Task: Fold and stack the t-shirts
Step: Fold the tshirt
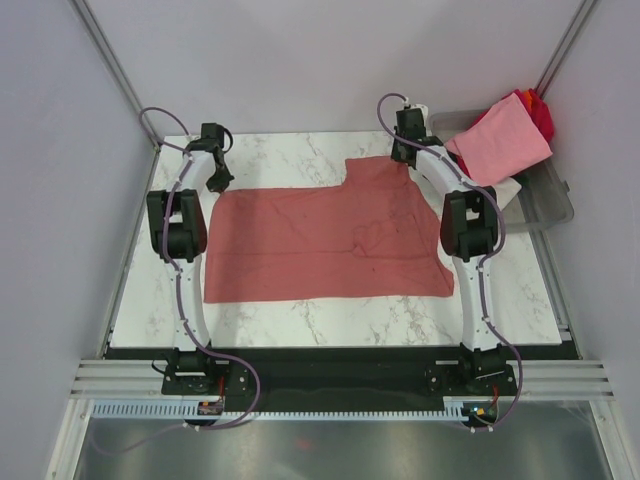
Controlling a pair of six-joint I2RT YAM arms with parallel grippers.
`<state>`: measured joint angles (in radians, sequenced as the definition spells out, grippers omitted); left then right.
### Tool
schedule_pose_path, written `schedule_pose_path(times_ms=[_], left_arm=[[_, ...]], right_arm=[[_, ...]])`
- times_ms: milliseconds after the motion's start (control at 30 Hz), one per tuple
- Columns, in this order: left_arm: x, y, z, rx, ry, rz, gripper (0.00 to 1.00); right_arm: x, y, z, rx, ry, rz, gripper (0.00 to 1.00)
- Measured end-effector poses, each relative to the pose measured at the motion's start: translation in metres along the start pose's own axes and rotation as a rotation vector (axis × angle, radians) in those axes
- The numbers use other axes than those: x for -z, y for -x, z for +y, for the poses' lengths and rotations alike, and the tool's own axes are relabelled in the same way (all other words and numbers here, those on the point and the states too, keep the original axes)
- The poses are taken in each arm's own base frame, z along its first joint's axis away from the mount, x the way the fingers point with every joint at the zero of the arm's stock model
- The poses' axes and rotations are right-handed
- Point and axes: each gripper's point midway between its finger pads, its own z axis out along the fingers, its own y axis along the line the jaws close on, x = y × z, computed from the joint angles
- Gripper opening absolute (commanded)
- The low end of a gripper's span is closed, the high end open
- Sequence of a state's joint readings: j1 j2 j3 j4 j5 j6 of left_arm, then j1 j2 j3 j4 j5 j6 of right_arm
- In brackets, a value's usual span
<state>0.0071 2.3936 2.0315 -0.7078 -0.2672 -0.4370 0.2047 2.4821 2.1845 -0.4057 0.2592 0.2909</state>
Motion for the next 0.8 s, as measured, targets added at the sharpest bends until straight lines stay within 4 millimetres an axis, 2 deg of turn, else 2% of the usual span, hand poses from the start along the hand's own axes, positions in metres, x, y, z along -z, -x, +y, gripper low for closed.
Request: schedule_pose_path(times_ms=[133,367,567,800], left_arm=[[0.002,-0.004,-0.007,-0.019,0.009,-0.006,0.02],[0.013,-0.016,-0.018,-0.053,-0.002,0.001,0.02],[0.023,-0.016,-0.015,-0.051,-0.006,-0.005,0.02],[0.039,-0.027,-0.005,-0.056,-0.004,-0.011,0.02]], right_arm=[[0.018,0.01,-0.002,-0.004,0.003,-0.015,0.0],[0.045,0.007,-0.013,-0.003,-0.009,-0.012,0.0],[0.077,0.022,-0.022,-0.011,-0.024,-0.049,0.0],[0.12,0.042,-0.03,-0.03,-0.017,-0.108,0.0]])
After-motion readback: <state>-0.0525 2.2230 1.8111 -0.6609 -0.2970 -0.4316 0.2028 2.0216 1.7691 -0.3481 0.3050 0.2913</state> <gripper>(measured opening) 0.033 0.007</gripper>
